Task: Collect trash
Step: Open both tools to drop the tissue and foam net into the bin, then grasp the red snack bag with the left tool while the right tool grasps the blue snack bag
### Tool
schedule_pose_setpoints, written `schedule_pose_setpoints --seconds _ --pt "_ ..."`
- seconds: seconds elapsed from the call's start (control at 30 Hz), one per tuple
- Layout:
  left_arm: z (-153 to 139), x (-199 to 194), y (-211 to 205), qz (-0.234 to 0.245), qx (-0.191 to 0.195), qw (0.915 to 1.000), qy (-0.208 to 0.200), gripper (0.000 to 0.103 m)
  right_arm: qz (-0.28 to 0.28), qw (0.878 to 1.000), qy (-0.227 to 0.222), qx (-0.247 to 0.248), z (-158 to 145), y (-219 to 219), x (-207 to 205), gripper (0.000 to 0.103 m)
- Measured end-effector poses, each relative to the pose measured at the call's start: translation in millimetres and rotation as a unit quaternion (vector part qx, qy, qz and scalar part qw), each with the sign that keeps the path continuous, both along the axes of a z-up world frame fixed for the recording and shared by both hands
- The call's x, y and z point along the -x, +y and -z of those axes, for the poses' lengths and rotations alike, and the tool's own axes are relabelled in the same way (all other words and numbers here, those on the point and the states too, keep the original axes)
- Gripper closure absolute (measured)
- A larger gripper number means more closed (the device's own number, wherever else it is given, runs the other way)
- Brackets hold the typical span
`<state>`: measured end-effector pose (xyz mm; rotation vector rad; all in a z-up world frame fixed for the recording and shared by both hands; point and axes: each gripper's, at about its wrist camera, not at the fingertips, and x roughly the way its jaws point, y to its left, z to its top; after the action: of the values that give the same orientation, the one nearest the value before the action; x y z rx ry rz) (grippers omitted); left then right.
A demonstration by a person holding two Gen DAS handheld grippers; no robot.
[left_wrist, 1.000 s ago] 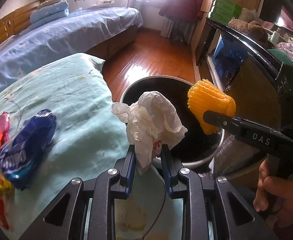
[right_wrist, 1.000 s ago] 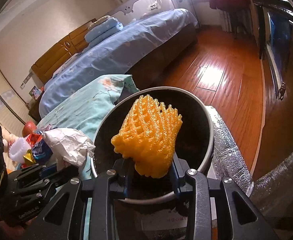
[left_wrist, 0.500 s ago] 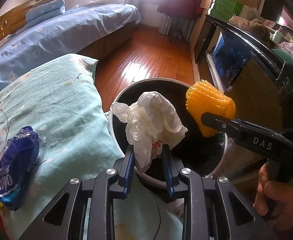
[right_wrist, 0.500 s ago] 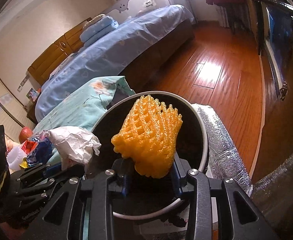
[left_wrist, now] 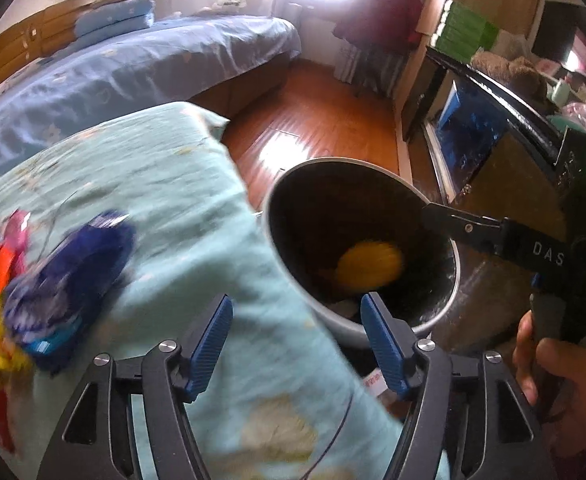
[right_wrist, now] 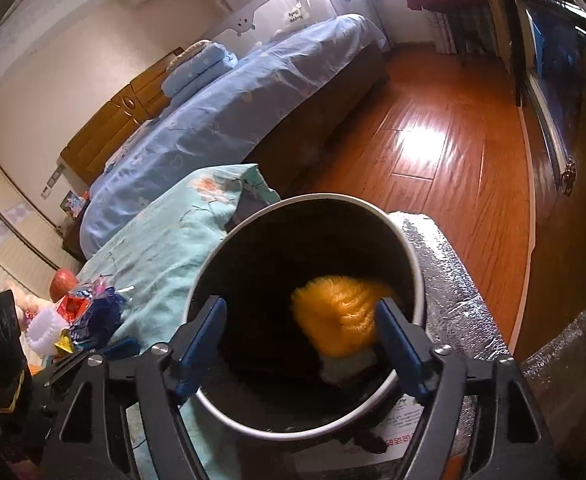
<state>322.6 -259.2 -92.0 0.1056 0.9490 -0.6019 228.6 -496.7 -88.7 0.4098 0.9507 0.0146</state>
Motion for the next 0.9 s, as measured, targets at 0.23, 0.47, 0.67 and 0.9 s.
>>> schedule_pose_setpoints --seconds 0.23,0.47,0.67,0.9 --pt "-7.9 33.6 63.1 -0.050 0.017 0.9985 -0.016 0.037 -0.012 1.000 -0.020 0.001 -6.8 28.9 17.7 0.024" --pt "-16.8 70.6 124.2 -0.104 0.016 0.9937 -0.041 0.037 -0.046 0.998 -0.030 -0.012 -10.7 74.1 33.7 0.024" --pt "-19.9 116.5 173.1 -0.154 0.011 0.9862 -0.059 0.037 -0.093 0.995 -0.038 -0.012 -13.2 124.3 38.6 0.024" --pt "-21.7 157.3 201.8 -0.212 0.006 0.9749 -0.069 0.036 -0.145 0.989 -0.030 -0.006 -1.7 177.6 33.4 0.024"
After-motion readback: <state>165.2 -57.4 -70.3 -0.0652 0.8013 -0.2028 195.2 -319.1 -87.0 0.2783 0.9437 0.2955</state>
